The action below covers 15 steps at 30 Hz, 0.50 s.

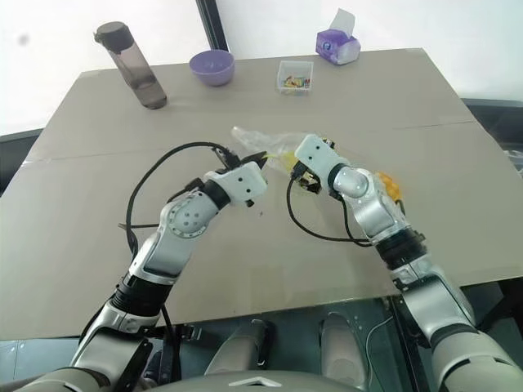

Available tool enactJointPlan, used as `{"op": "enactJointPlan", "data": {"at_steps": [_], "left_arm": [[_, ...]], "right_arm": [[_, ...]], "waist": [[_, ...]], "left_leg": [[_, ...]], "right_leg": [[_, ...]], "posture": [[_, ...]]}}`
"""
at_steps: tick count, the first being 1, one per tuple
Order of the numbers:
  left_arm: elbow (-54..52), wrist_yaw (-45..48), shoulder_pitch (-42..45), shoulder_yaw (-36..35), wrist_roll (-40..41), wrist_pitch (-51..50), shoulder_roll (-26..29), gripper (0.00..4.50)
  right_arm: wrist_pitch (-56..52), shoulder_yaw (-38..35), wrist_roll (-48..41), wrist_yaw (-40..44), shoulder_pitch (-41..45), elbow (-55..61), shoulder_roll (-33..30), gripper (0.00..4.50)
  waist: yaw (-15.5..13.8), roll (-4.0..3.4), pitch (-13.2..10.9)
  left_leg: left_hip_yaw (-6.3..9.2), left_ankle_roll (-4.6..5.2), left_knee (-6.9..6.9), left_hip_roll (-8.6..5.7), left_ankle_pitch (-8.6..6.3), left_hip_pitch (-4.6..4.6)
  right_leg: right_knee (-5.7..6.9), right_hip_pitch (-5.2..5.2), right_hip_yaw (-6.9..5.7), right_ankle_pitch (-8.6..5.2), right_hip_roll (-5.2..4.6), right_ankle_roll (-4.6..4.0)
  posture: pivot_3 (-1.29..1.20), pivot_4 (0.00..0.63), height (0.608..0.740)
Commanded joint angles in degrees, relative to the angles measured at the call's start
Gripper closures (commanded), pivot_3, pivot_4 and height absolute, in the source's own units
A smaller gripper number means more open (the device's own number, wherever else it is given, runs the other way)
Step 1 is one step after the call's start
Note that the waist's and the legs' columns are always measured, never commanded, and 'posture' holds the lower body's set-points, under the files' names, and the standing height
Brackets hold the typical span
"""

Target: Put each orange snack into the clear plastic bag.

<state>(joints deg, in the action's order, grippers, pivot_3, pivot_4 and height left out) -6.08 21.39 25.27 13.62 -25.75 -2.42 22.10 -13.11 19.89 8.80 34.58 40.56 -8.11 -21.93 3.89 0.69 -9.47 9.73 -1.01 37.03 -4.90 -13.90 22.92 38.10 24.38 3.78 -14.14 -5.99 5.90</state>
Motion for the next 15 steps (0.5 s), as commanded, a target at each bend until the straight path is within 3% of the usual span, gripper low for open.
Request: {"op": "enactJointPlan", "data": {"at_steps": [1,8,11,15], "left_arm": [[-1.2,-1.4,0.2,-1.0,-0.4,-0.6,-0.1,4.50],[-1.9,-1.9,-0.4,-0.8,-0.4,-1.6,-0.5,4.50],[-2.2,-2.2,-0.8,-0.9,-0.3,-2.0,-0.6,4.50],[-2.6,-2.4,-1.2,-0.7,-0.3,-2.2,-0.8,4.50]], "right_arm": [[-5.2,-3.8,-6.9,7.1,-0.9,11.7,-1.7,0.03],[-17.0,-13.1,-18.2,12.1,-5.6,21.3,-6.6,0.03],[-20.4,-18.5,-21.3,11.0,-7.6,20.3,-8.5,0.03],[-18.0,-23.6,-18.7,8.1,-12.0,13.4,-13.7,0.03]], "waist": [[-0.1,0.00,0.0],[-1.4,0.00,0.0],[-1.7,0.00,0.0],[-2.1,0.01,0.0]], "left_leg": [[0.01,0.00,0.01,0.00,0.00,0.00],[0.08,0.01,0.04,-0.01,-0.01,-0.04],[0.06,0.01,0.06,-0.01,-0.01,-0.04],[0.06,0.02,0.07,-0.03,-0.01,-0.06]], "right_leg": [[0.00,-0.01,-0.01,0.00,0.00,0.00],[-0.07,-0.14,-0.10,0.00,0.00,0.00],[-0.07,-0.15,-0.10,0.00,-0.01,0.00],[-0.10,-0.21,-0.11,0.00,-0.02,0.00]], "posture": [[0.00,0.150,0.740],[0.00,0.150,0.740],[0.00,0.150,0.740],[0.00,0.150,0.740]]}}
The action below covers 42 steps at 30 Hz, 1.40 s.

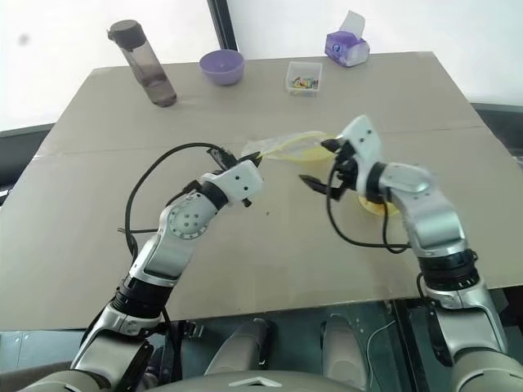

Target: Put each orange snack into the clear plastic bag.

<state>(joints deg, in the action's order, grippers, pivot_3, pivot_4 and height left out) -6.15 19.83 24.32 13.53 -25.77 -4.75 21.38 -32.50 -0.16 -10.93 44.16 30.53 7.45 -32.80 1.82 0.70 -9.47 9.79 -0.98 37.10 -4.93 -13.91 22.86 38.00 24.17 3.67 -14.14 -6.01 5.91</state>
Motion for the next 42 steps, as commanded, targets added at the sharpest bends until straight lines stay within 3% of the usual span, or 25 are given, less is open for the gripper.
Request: {"op": "enactJointPlan", "data": {"at_steps": [1,7,13,16,21,25,32,42], "left_arm": [[-2.7,-0.8,-0.4,-0.6,-0.3,0.1,-0.1,4.50],[-2.5,-1.0,-0.7,-0.7,-0.1,0.0,-0.2,4.50],[-1.7,-0.8,-0.4,-0.4,0.1,0.4,-0.5,4.50],[-1.3,-0.8,-0.1,-0.3,0.1,0.6,-0.5,4.50],[-1.3,-0.9,-0.1,-0.3,0.1,0.6,-0.6,4.50],[-1.4,-0.9,-0.2,-0.2,0.0,0.6,-0.6,4.50],[-1.0,-0.9,0.0,1.1,-1.0,1.6,-0.6,4.50],[-0.3,-1.2,0.7,2.3,-1.7,3.0,-1.0,4.50]], "right_arm": [[1.7,-4.0,1.2,-1.1,-3.4,-2.4,-4.1,0.03],[-0.7,-7.2,0.9,-1.9,-12.1,-2.9,-8.5,0.03],[-7.6,-8.4,-0.9,-4.4,-13.0,-4.7,-8.1,0.03],[-9.3,-9.3,-2.7,-4.8,-12.0,-5.0,-7.5,1.11],[-10.1,-8.6,-3.9,-4.5,-11.6,-4.5,-7.9,3.46],[-12.0,-8.4,-7.8,-1.4,-9.6,-0.3,-8.5,4.49],[-18.8,-7.3,-17.7,4.1,-1.9,8.9,-8.8,4.49],[-19.2,-1.5,-17.8,4.0,4.6,7.4,-8.1,4.49]], "waist": [[-0.2,0.00,0.0],[-0.1,-0.01,0.0],[-0.3,0.01,0.0],[-0.9,0.01,0.0],[-1.1,0.01,0.0],[-1.0,0.01,0.0],[-1.1,0.01,0.0],[-1.2,0.01,0.0]], "left_leg": [[0.00,0.00,0.00,0.00,0.00,0.00],[-0.07,0.02,0.00,0.02,-0.01,-0.04],[-0.01,0.26,0.10,0.01,-0.15,-0.26],[0.02,0.27,0.14,0.01,-0.16,-0.27],[0.03,0.26,0.16,0.01,-0.15,-0.27],[0.02,0.26,0.16,0.01,-0.16,-0.27],[0.03,0.27,0.16,0.02,-0.16,-0.26],[0.13,0.27,0.16,0.00,-0.16,-0.18]], "right_leg": [[0.00,-0.01,0.00,0.00,0.00,0.00],[0.00,-0.01,0.03,0.00,0.00,0.00],[-0.02,-0.35,-0.05,0.00,0.00,0.01],[-0.05,-0.40,-0.09,0.00,-0.01,0.02],[-0.05,-0.41,-0.11,0.00,-0.01,0.02],[-0.05,-0.40,-0.11,0.00,-0.01,0.02],[-0.05,-0.39,-0.12,0.00,0.00,0.02],[-0.11,-0.39,-0.25,0.00,-0.04,0.02]], "posture": [[0.00,0.150,0.740],[0.00,0.150,0.740],[0.00,0.150,0.740],[0.00,0.150,0.740],[0.00,0.150,0.740],[0.00,0.150,0.740],[0.00,0.150,0.740],[0.00,0.150,0.740]]}}
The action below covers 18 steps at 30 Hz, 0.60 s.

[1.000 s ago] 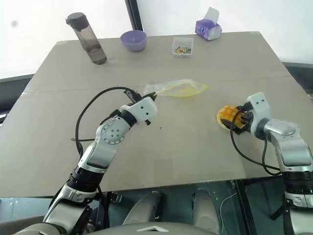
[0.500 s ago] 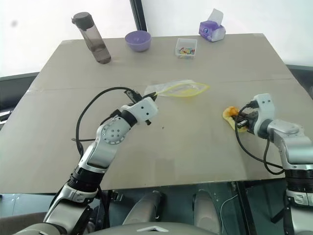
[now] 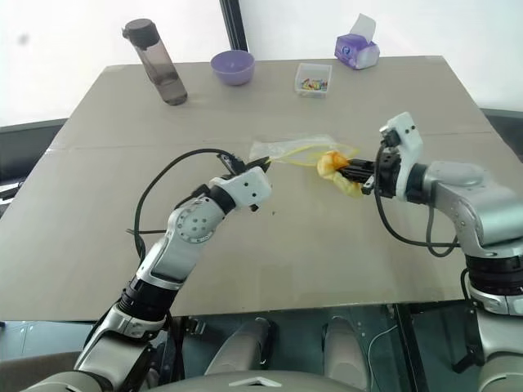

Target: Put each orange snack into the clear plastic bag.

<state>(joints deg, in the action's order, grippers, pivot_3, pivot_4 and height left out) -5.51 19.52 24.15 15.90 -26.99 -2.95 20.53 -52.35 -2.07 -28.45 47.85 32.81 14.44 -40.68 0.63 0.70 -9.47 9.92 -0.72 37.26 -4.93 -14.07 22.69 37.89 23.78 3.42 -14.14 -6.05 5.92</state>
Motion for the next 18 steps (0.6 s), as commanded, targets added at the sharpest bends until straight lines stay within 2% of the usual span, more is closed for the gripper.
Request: {"op": "enactJointPlan", "data": {"at_steps": [1,10,18], "left_arm": [[-1.0,-0.9,0.9,0.0,-0.4,1.3,-0.2,4.50],[-1.4,1.2,0.3,2.5,0.5,5.9,0.0,4.50],[-1.0,3.6,-1.0,4.1,2.1,9.3,0.3,4.50]], "right_arm": [[0.9,0.9,-0.1,0.3,2.5,0.1,0.0,4.49],[1.9,4.9,2.9,-2.3,7.6,-8.0,3.5,4.49],[-3.4,3.4,3.6,-9.0,13.0,-16.3,9.5,4.49]], "waist": [[0.1,0.00,0.0],[0.2,0.00,0.0],[0.2,0.00,0.0]], "left_leg": [[0.00,0.00,0.00,0.00,0.00,0.00],[0.00,-0.02,-0.01,0.00,0.01,0.02],[-0.01,-0.03,-0.03,0.00,0.02,0.03]], "right_leg": [[0.00,0.00,0.00,0.00,0.00,0.00],[-0.01,0.03,0.00,0.00,0.00,0.00],[-0.01,0.05,0.01,0.00,-0.01,-0.01]], "posture": [[0.00,0.150,0.740],[0.00,0.150,0.740],[0.00,0.150,0.740]]}}
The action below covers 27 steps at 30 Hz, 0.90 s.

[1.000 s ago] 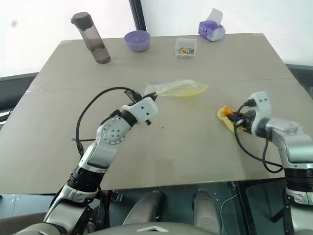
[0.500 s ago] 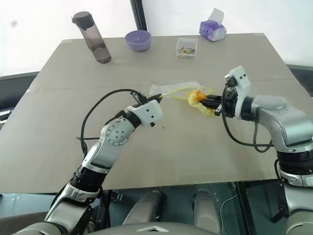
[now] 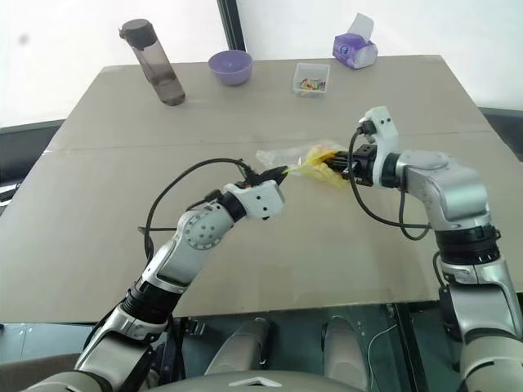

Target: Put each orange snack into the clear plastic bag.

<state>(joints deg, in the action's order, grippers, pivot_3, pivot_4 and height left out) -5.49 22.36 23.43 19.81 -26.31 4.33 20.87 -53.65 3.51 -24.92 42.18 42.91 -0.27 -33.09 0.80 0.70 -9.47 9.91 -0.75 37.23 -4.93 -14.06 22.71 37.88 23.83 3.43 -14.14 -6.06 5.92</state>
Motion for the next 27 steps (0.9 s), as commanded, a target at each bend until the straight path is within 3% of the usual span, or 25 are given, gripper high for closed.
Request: {"op": "enactJointPlan", "data": {"at_steps": [1,7,9,10,12,14,21,27], "left_arm": [[-0.9,1.0,-0.3,0.4,1.6,2.4,-0.1,4.50],[-0.7,1.6,-1.0,0.7,2.3,2.8,-0.5,4.50],[-0.6,1.6,-1.1,0.5,2.5,2.7,-0.6,4.50],[-0.4,1.5,-1.0,0.4,2.4,2.6,-0.6,4.50],[-0.1,0.8,-0.8,-0.5,2.6,1.6,-1.0,4.50],[0.3,0.1,-0.8,-1.7,3.3,0.2,-1.6,4.50],[0.7,-1.4,-1.2,-5.6,5.9,-4.2,-3.9,4.50],[0.6,-1.5,-1.2,-5.6,6.5,-4.9,-4.5,4.50]], "right_arm": [[-2.7,-2.9,0.1,-5.0,3.7,-2.6,3.1,4.49],[-7.8,-8.8,-0.1,-16.9,7.0,-5.8,11.7,4.49],[-8.4,-9.9,1.3,-21.0,7.3,-6.1,13.6,3.60],[-7.9,-8.6,2.0,-20.8,6.9,-5.4,13.3,3.30],[-8.1,-6.7,2.1,-19.6,5.7,-3.0,12.6,2.21],[-9.2,-5.3,0.7,-16.4,4.6,-0.2,10.6,1.59],[-9.6,-3.3,-5.1,-3.4,-1.4,9.6,0.7,1.59],[-7.7,-4.8,-6.2,-1.6,-4.0,12.8,-2.1,1.59]], "waist": [[0.0,0.00,0.0],[0.2,-0.01,0.0],[0.2,-0.02,0.0],[0.1,-0.02,0.0],[0.0,-0.03,0.0],[0.1,-0.03,0.0],[0.3,-0.05,0.0],[0.2,-0.04,0.0]], "left_leg": [[0.00,0.00,0.00,0.00,0.00,0.00],[-0.01,-0.15,-0.03,0.01,0.09,0.04],[-0.02,-0.17,-0.03,0.01,0.10,0.05],[-0.02,-0.17,-0.03,0.00,0.10,0.05],[-0.01,-0.17,-0.03,-0.03,0.10,0.10],[-0.03,-0.17,-0.03,-0.04,0.10,0.10],[-0.04,0.03,-0.04,-0.01,-0.02,0.12],[-0.04,0.03,-0.03,0.00,-0.01,0.10]], "right_leg": [[0.01,0.01,0.01,0.00,0.00,0.00],[0.06,0.12,0.06,0.00,0.01,-0.01],[0.07,0.14,0.06,0.00,0.01,-0.01],[0.07,0.14,0.07,0.00,0.00,-0.01],[0.06,0.16,0.06,0.00,-0.01,-0.01],[0.05,0.16,0.07,0.00,-0.01,-0.01],[0.04,0.18,0.06,0.00,0.01,0.00],[0.06,0.18,0.06,0.00,0.02,0.00]], "posture": [[0.00,0.150,0.740],[0.00,0.150,0.740],[0.00,0.150,0.740],[0.00,0.150,0.740],[0.00,0.150,0.740],[0.00,0.150,0.740],[0.00,0.150,0.740],[0.00,0.150,0.740]]}}
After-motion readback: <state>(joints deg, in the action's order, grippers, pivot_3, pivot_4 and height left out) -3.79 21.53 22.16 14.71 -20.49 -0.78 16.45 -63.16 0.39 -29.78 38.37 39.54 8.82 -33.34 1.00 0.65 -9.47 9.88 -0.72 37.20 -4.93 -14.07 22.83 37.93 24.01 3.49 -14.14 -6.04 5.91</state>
